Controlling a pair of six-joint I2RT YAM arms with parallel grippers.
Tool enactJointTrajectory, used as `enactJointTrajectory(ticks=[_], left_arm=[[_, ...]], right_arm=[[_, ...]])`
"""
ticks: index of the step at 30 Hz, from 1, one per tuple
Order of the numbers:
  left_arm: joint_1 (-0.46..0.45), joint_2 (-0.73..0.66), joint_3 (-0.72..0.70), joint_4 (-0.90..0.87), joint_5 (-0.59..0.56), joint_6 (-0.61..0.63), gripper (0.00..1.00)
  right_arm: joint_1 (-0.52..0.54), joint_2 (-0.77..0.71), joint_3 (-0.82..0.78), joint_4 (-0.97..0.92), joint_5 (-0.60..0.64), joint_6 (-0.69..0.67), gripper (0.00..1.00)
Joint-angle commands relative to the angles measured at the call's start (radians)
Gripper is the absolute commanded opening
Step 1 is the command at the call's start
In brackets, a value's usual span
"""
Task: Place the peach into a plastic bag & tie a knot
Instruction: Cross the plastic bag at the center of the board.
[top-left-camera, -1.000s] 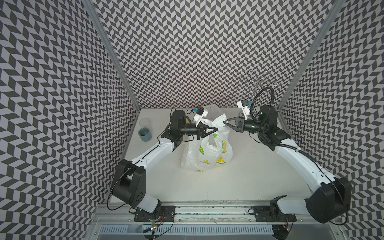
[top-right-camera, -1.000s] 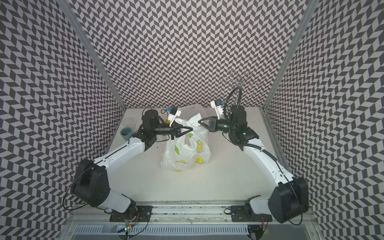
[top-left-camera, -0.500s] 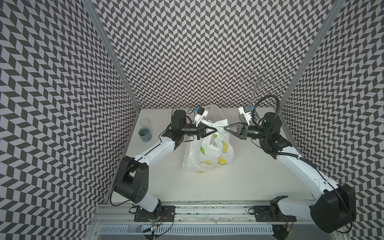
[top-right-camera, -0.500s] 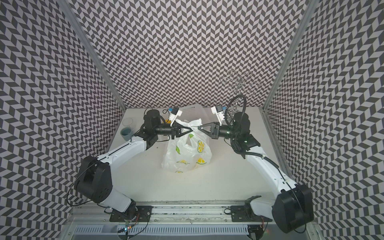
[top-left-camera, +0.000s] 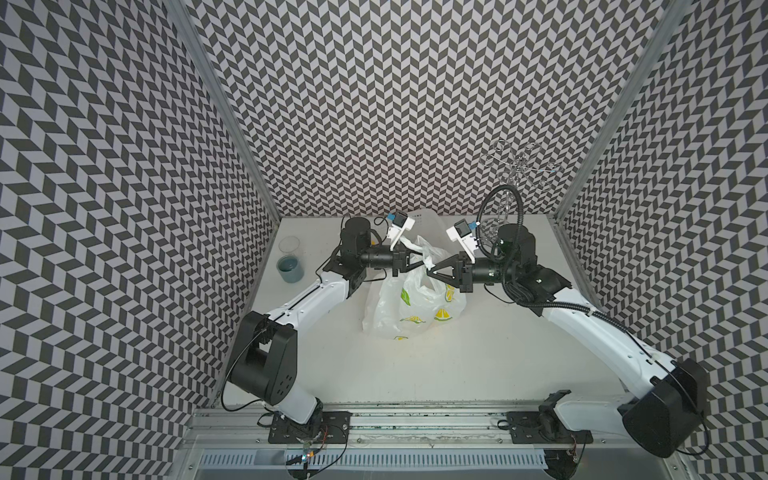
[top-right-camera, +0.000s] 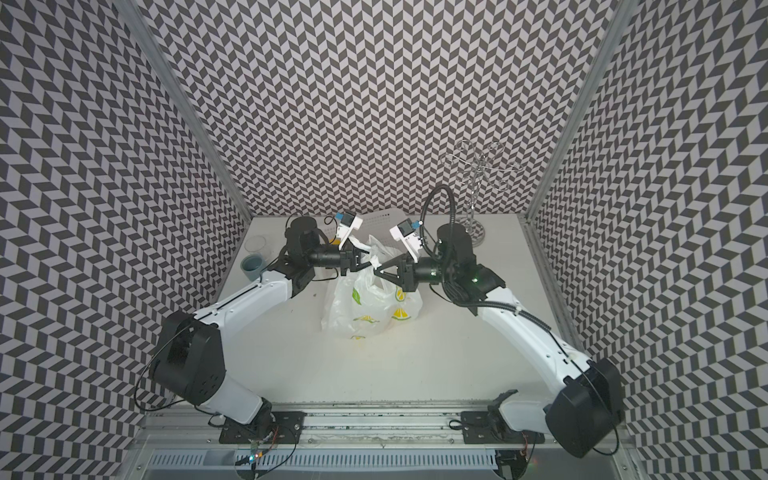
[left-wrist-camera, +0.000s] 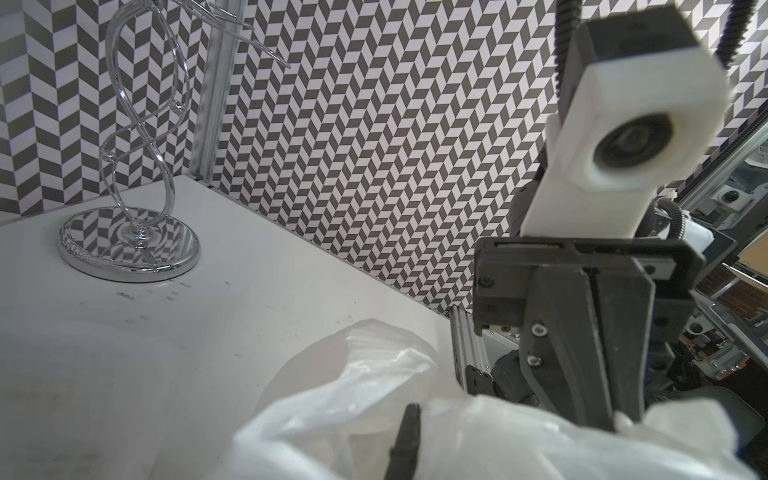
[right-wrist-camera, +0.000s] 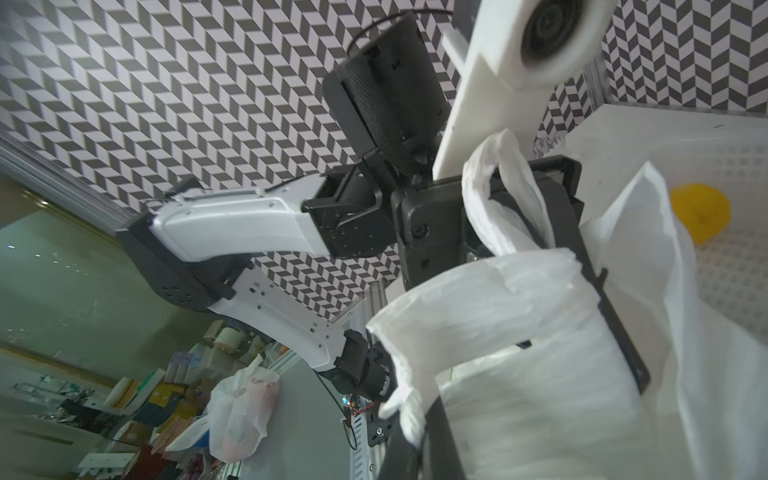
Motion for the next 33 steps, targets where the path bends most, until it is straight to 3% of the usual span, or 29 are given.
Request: enactJointTrajectory(ticks=[1, 7, 13, 25, 28, 30, 33], left_arm=[[0.025, 0.021, 0.031, -0.001, -0.071, -0.02, 0.04], [0.026, 0.024, 0.031, -0.007, -0.064, -0.012, 0.04], [0.027, 0.007, 0.035, -0.039, -0.046, 0.034, 0.04], [0.024, -0.036, 0.117, -0.218, -0.134, 0.422, 0.06], [0.022, -0.056, 0.104, -0.21, -0.086, 0.46, 0.06], [0.004, -0.113, 0.007, -0.093, -0.049, 0.471, 0.05], [-0.044, -0.212, -0.123, -0.017, -0.072, 0.639, 0.02]], right_arm=[[0.044, 0.031, 0.015, -0.159, 0.055, -0.176, 0.0], [0.113, 0.156, 0.035, -0.265, 0.296, -0.238, 0.0], [0.107, 0.263, 0.102, -0.357, 0.573, -0.225, 0.0], [0.178, 0.293, 0.11, -0.447, 0.699, -0.261, 0.0], [0.187, 0.287, 0.065, -0.413, 0.781, -0.221, 0.0], [0.188, 0.267, 0.053, -0.368, 0.738, -0.21, 0.0], [0.187, 0.195, 0.072, -0.317, 0.603, -0.196, 0.05]])
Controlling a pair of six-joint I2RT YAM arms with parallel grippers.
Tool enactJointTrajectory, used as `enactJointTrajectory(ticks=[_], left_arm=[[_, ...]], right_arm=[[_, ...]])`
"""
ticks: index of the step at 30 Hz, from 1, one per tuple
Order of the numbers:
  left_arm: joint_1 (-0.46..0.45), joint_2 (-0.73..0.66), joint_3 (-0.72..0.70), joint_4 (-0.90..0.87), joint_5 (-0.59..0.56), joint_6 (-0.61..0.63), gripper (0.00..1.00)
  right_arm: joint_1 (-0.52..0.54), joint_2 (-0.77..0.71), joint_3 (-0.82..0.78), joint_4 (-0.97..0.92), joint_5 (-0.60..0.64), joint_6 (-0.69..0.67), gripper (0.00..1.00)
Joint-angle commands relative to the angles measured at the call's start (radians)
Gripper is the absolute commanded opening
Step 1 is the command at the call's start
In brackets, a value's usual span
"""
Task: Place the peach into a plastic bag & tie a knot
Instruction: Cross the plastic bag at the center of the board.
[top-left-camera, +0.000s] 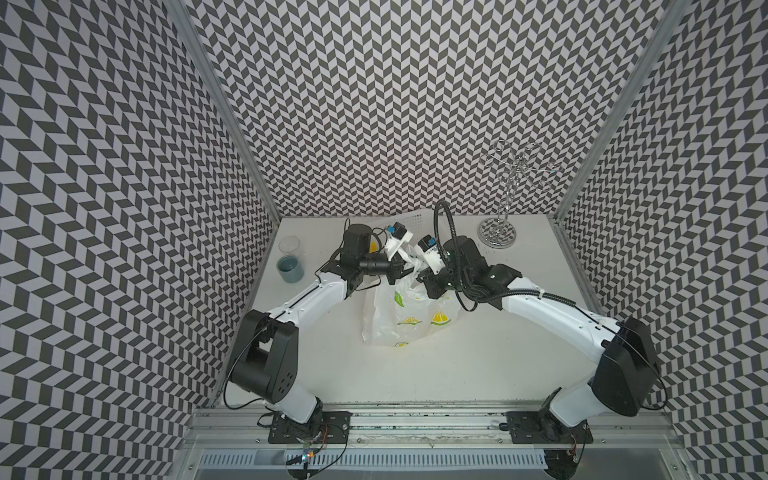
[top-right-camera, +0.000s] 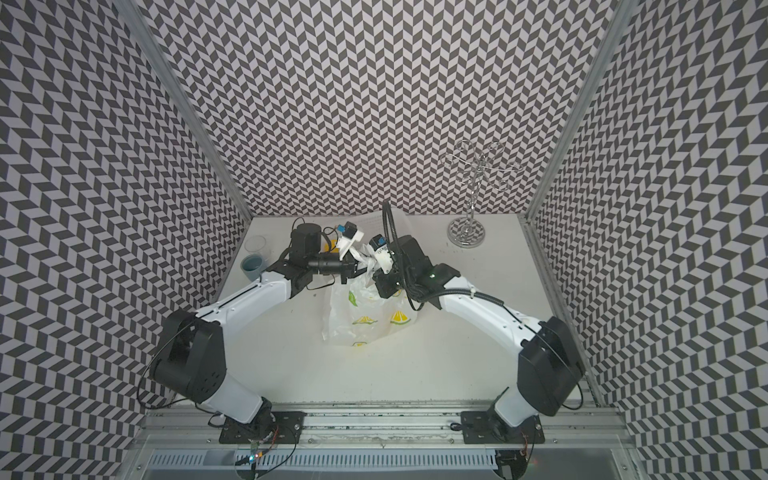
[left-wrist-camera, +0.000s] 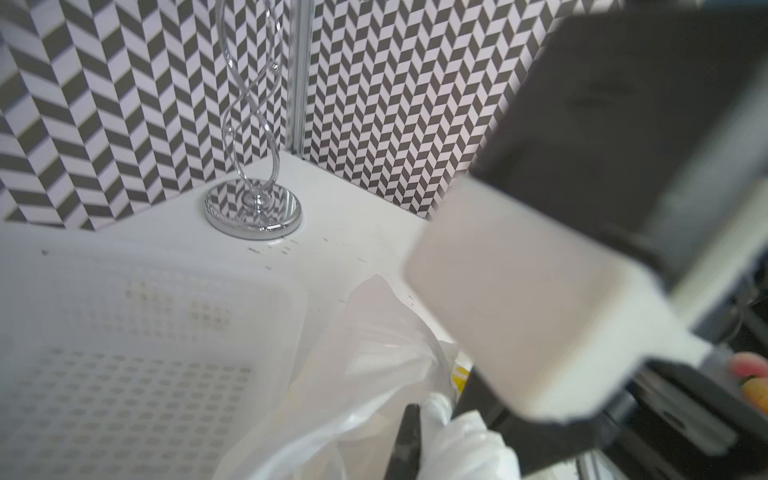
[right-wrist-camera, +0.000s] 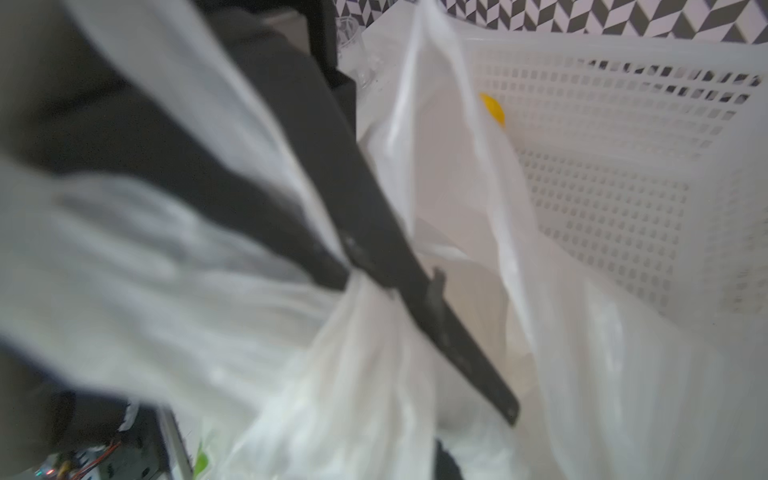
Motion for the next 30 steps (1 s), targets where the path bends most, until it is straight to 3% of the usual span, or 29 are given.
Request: enactJointTrajectory(ticks=[1, 4, 9, 15, 22, 25, 30], left_arm=[[-0.056, -0.167, -0.043, 0.194, 0.06, 0.221, 0.0], [-0.062, -0.204, -0.073, 0.191, -0.014, 0.363, 0.0], [-0.075, -0.215, -0.091, 0.166, -0.056, 0.51, 0.0], [-0.091, -0.234, -0.141, 0.171, -0.091, 0.556, 0.0], [-0.09, -0.226, -0.157, 0.176, -0.114, 0.584, 0.0], [-0.088, -0.218, -0.155, 0.18, -0.106, 0.58, 0.0], [-0.09, -0.215, -0.152, 0.178, -0.083, 0.572, 0.0]], right_arm=[[0.002, -0.04, -0.023, -0.098, -0.103, 0.016, 0.1], [0.001, -0.073, -0.02, -0.118, -0.211, -0.004, 0.18], [-0.004, -0.079, -0.004, -0.175, -0.27, -0.011, 0.29], [-0.04, -0.131, 0.02, -0.206, -0.367, 0.004, 0.43], [-0.103, -0.24, 0.009, -0.221, -0.456, 0.016, 0.49], [-0.146, -0.267, 0.041, -0.268, -0.462, -0.008, 0.5], [-0.162, -0.255, 0.122, -0.256, -0.363, -0.018, 0.53]])
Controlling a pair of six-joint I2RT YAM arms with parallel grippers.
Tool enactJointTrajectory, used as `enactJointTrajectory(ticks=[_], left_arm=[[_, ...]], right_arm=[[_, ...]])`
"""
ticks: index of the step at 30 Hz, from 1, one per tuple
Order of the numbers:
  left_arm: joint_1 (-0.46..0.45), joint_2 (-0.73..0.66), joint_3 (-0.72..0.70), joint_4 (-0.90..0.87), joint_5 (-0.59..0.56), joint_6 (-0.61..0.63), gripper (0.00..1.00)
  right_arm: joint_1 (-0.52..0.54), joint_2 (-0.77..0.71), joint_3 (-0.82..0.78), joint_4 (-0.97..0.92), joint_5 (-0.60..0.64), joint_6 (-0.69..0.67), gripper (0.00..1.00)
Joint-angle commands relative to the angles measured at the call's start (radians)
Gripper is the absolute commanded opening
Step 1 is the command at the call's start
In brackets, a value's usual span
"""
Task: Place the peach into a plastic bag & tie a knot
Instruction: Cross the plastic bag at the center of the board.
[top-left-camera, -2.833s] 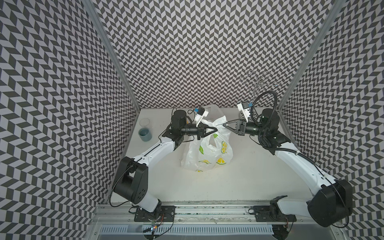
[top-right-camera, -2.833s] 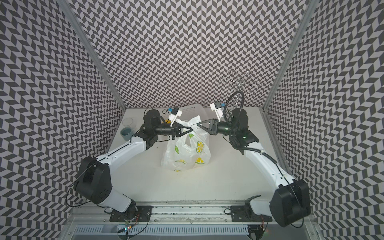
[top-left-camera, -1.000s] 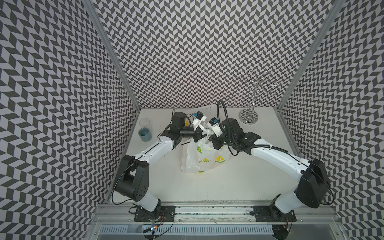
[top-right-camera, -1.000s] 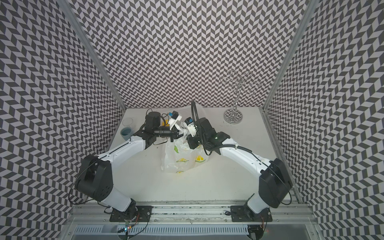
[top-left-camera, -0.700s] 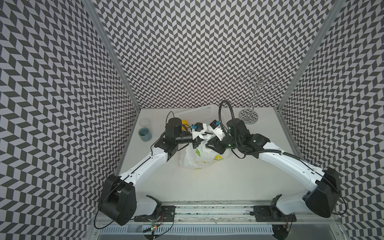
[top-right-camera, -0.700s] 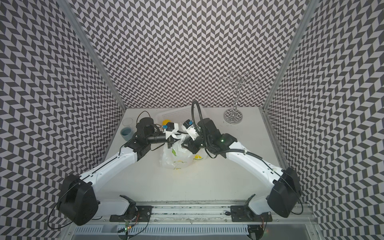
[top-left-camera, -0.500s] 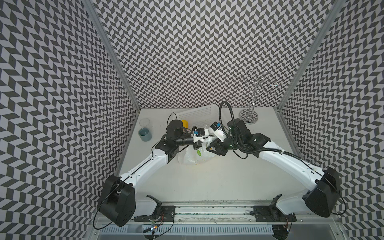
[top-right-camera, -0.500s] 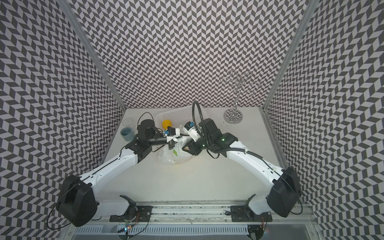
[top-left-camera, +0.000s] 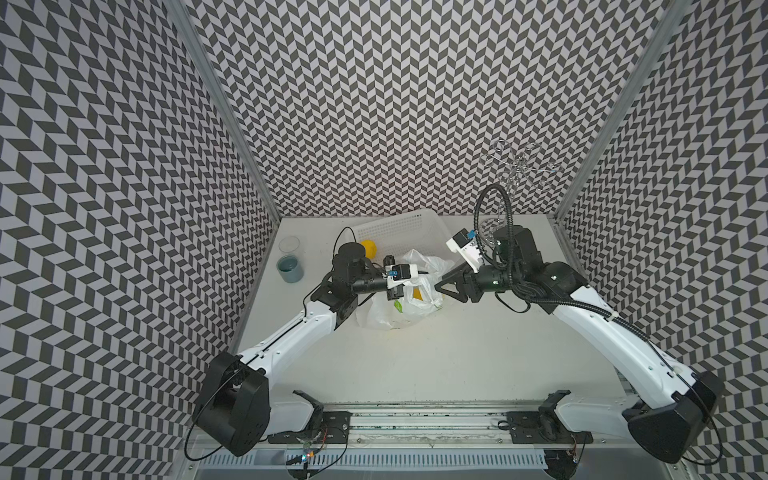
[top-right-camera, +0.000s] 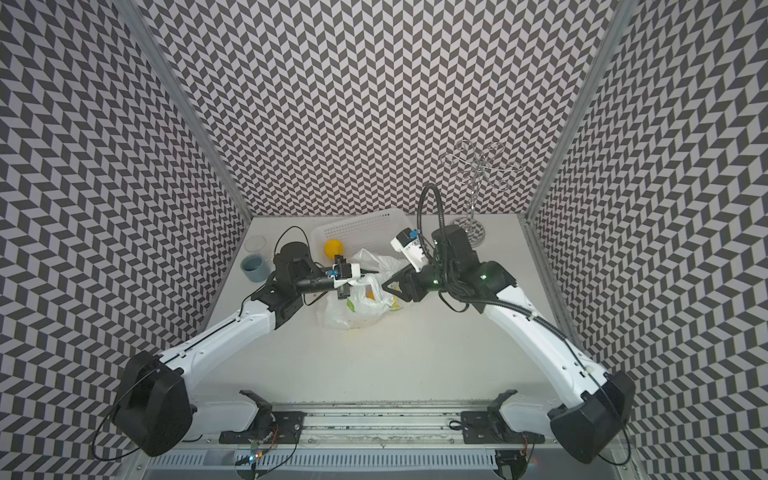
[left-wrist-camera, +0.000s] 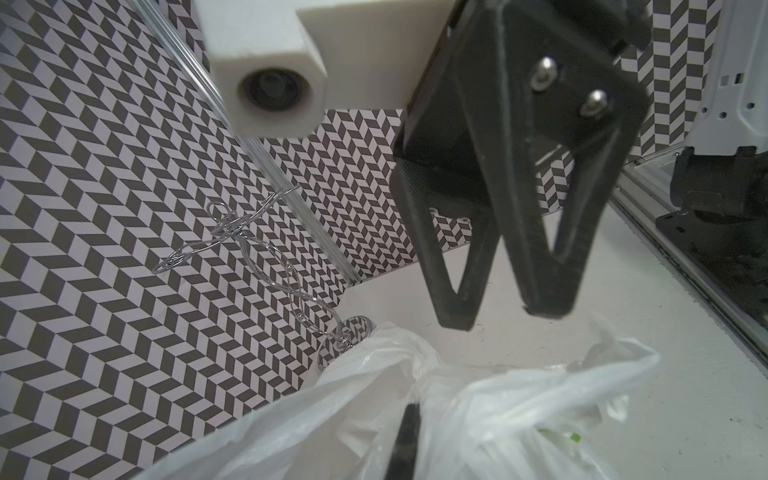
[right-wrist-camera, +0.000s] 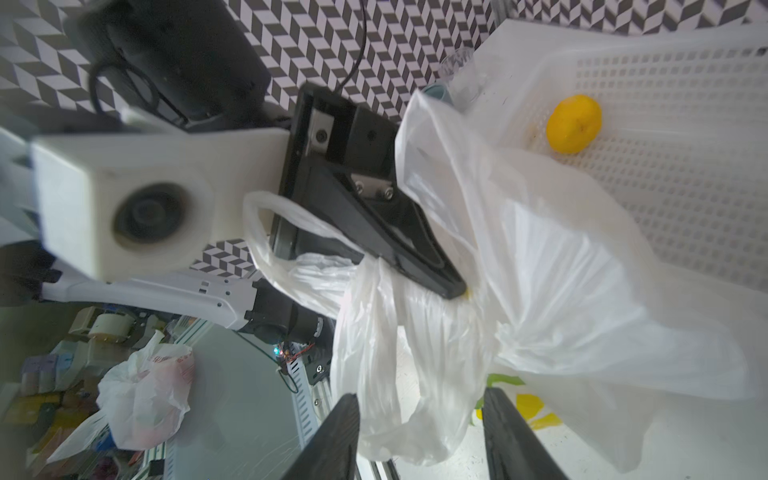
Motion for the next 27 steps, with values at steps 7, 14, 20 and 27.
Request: enactJointTrajectory(ticks=[7, 14, 20, 27], left_arm=[[-0.004, -0.007, 0.017, -0.004, 0.035, 0.012, 0.0], [-0.004, -0.006, 0.035, -0.035, 0.058, 0.005, 0.0], [-0.004, 0.011, 0.073, -0.091, 0.084, 0.002, 0.0], [-0.004, 0.015, 0.097, -0.127, 0.106, 0.004, 0.0]], right_arm=[[0.065, 0.099, 0.114, -0.041, 0.17, -0.155, 0.59], [0.129, 0.089, 0.098, -0.012, 0.274, -0.233, 0.62], [0.181, 0.09, 0.075, 0.015, 0.298, -0.27, 0.62], [0.202, 0.116, 0.098, 0.019, 0.383, -0.294, 0.62]])
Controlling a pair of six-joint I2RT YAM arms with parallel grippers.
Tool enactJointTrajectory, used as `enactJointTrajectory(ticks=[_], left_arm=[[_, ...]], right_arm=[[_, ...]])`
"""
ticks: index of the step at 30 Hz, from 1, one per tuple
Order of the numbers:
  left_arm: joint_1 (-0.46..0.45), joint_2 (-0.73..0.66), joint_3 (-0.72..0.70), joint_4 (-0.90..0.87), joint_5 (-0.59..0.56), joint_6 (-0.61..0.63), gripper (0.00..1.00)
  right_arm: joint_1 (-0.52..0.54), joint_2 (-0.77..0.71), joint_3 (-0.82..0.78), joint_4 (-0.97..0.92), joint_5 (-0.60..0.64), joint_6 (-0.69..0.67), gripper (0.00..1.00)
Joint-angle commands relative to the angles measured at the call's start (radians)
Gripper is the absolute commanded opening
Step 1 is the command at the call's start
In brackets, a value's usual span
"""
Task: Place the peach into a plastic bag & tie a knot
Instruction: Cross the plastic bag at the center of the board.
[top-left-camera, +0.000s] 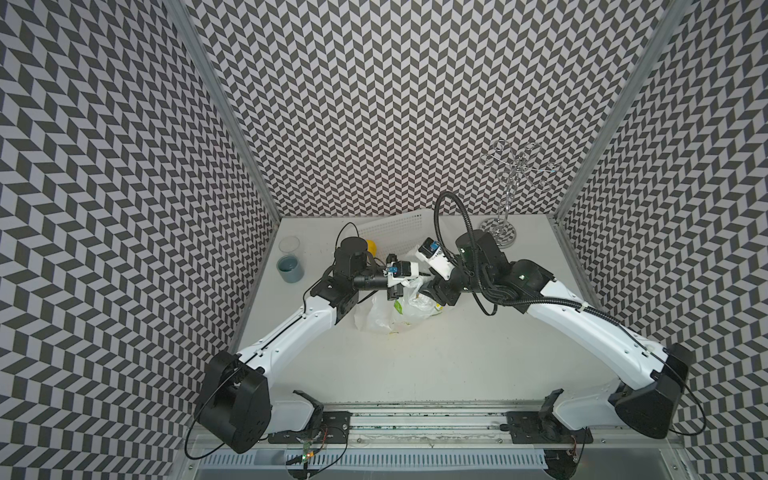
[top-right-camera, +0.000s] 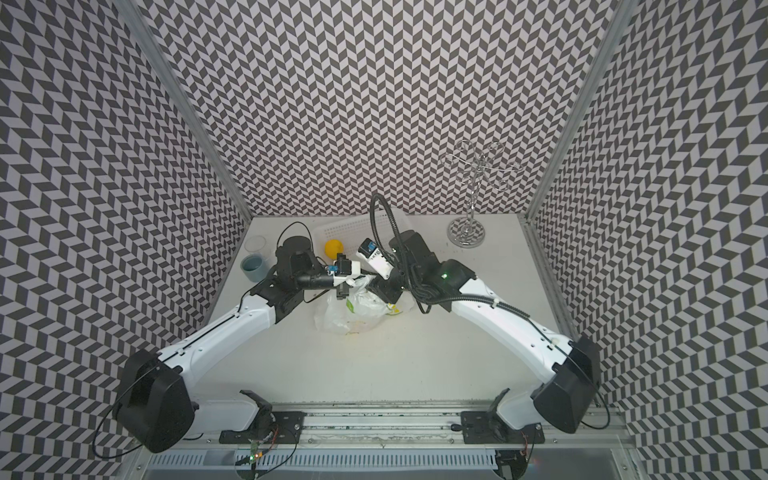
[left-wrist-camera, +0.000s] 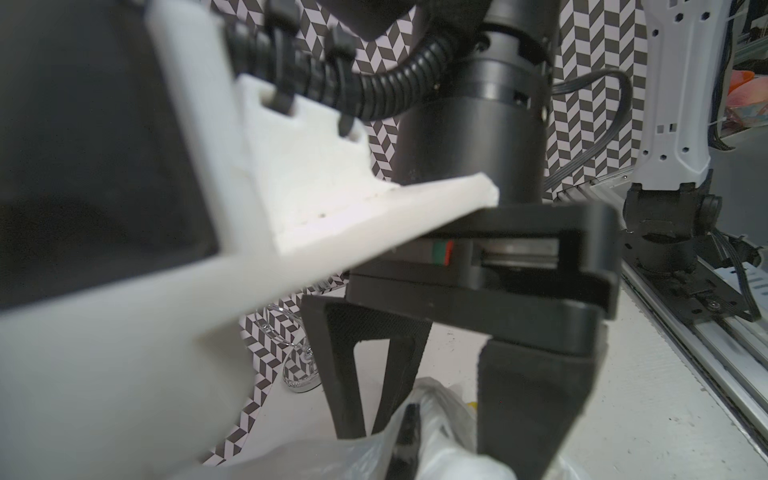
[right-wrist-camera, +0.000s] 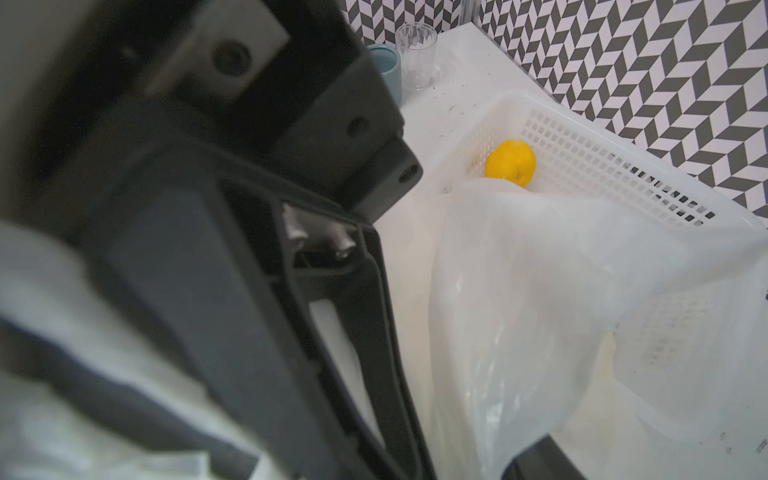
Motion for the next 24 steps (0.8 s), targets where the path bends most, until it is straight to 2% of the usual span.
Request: enactJointTrajectory(ticks=[1, 5, 13, 21, 24], left_arm=[[-0.004, 0.004, 0.042, -0.036, 0.04, 0.001, 0.0], [-0.007, 0.002, 0.048, -0.043, 0.051, -0.005, 0.0], [-0.017, 0.011, 0.053, -0.035, 0.059, -0.018, 0.0], [-0.02, 0.009, 0.061, -0.055, 0.049, -0.013, 0.0], [-0.019, 0.011, 0.06, -0.044, 0.05, -0.022, 0.0]], right_arm=[[0.025, 0.015, 0.026, 0.048, 0.077, -0.047, 0.62], [0.04, 0.042, 0.032, 0.064, 0.12, -0.075, 0.62], [0.043, 0.069, -0.019, 0.169, 0.081, -0.093, 0.58], [0.043, 0.094, -0.057, 0.199, 0.106, -0.1, 0.4], [0.043, 0.104, -0.054, 0.195, 0.104, -0.101, 0.28]])
